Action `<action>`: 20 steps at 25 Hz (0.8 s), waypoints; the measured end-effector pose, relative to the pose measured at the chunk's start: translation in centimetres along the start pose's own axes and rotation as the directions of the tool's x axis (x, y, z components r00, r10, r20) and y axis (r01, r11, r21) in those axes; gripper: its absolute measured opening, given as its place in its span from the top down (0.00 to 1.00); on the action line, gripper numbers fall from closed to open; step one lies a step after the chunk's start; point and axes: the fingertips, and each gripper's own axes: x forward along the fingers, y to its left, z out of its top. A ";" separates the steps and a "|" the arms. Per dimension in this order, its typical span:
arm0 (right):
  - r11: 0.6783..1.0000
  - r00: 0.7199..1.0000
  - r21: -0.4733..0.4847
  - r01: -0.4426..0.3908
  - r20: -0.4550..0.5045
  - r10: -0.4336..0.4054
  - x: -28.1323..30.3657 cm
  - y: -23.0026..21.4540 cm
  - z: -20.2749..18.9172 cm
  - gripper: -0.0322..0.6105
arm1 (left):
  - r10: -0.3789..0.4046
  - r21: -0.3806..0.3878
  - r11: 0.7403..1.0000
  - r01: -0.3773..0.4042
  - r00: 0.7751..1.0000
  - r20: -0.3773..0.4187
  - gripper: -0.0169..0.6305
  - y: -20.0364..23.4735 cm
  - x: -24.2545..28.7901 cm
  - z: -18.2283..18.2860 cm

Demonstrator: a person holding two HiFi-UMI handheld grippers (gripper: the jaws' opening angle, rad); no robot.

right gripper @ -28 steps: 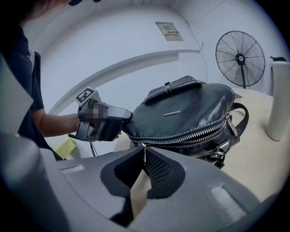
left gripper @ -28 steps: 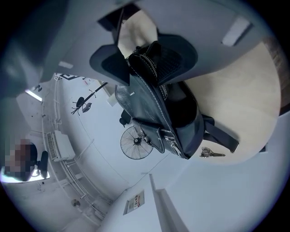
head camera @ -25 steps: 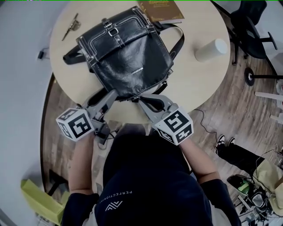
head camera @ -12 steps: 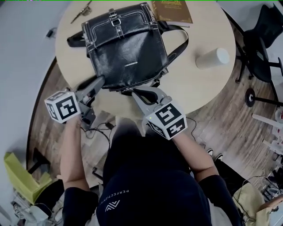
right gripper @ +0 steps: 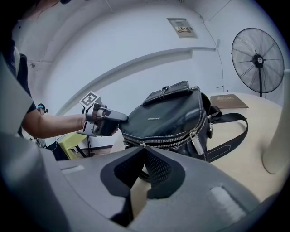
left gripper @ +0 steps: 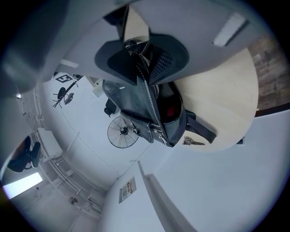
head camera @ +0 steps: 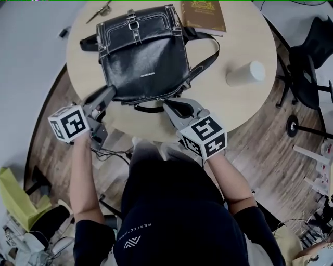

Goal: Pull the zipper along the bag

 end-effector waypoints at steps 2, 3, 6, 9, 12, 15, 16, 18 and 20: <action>1.000 1.000 -0.008 0.001 -0.002 -0.001 -0.6 -0.7 0.0 0.93 | 0.017 -0.006 1.000 -0.017 1.000 0.017 0.81 0.1 0.0 0.0; 1.000 1.000 -0.012 0.001 -0.002 -0.001 -0.8 -1.0 0.0 0.93 | 0.025 -0.008 1.000 -0.025 0.999 0.026 0.81 0.1 -0.1 0.0; 1.000 1.000 -0.020 -0.005 -0.004 0.005 -1.4 -1.7 0.0 0.93 | 0.050 -0.014 0.999 -0.049 0.998 0.042 0.81 0.2 -0.1 0.0; 1.000 1.000 -0.027 -0.010 -0.008 0.010 -2.0 -2.2 -0.1 0.93 | 0.067 -0.017 0.998 -0.066 0.996 0.052 0.82 0.2 -0.2 0.0; 0.999 1.000 -0.039 -0.006 -0.012 0.006 -2.5 -3.1 0.0 0.93 | 0.082 -0.018 0.997 -0.081 0.995 0.063 0.82 0.3 -0.2 0.1; 0.999 1.000 -0.039 0.000 -0.011 -0.001 -2.9 -4.2 -0.1 0.93 | 0.098 -0.025 0.995 -0.096 0.992 0.075 0.82 0.5 -0.3 0.0; 0.999 1.000 -0.040 0.001 -0.011 -0.001 -3.0 -4.4 0.0 0.93 | 0.102 -0.028 0.995 -0.100 0.992 0.079 0.82 0.5 -0.3 0.0; 0.999 1.000 -0.045 0.001 -0.011 -0.002 -3.2 -4.8 0.0 0.93 | 0.109 -0.030 0.994 -0.107 0.990 0.084 0.82 0.5 -0.3 0.0; 0.999 1.000 -0.047 -0.002 -0.011 0.001 -3.2 -5.1 0.1 0.93 | 0.117 -0.027 0.993 -0.115 0.989 0.086 0.82 0.6 -0.3 0.0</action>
